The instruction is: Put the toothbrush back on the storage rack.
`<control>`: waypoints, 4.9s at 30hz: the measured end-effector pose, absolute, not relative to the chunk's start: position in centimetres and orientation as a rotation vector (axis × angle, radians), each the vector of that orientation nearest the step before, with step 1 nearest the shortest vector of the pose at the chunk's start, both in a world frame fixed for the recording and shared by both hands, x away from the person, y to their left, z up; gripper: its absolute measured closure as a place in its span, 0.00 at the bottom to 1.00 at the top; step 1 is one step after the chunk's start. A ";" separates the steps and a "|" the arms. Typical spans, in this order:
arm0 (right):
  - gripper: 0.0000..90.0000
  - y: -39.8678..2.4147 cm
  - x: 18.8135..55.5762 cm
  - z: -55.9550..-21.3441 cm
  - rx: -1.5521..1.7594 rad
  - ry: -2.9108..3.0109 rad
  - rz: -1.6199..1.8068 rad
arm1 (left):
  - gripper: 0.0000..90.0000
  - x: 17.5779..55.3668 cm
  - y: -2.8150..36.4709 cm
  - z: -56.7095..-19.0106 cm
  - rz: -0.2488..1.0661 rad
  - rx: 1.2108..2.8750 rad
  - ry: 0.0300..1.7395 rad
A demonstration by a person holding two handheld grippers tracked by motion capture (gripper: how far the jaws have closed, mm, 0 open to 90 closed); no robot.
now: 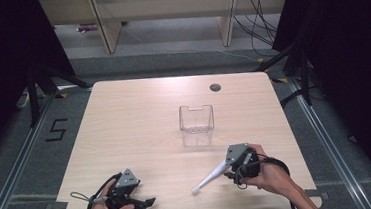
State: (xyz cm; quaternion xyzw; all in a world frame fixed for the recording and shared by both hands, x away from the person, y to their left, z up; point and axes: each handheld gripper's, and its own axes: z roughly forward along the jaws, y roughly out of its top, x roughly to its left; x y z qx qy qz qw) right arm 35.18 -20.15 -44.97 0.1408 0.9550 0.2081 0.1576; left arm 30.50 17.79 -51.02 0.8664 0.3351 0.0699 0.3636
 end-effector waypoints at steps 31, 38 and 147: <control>0.51 -16.8 38.0 -46.7 0.157 2.882 0.332 | 0.17 30.4 17.7 -51.1 0.171 2.209 0.865; 0.52 -16.6 38.0 -47.0 0.182 2.907 0.272 | 0.17 30.4 17.7 -51.0 0.171 2.210 0.861; 0.73 -17.5 38.6 -44.0 0.360 2.884 0.221 | 0.17 30.4 17.6 -51.1 0.171 2.218 0.865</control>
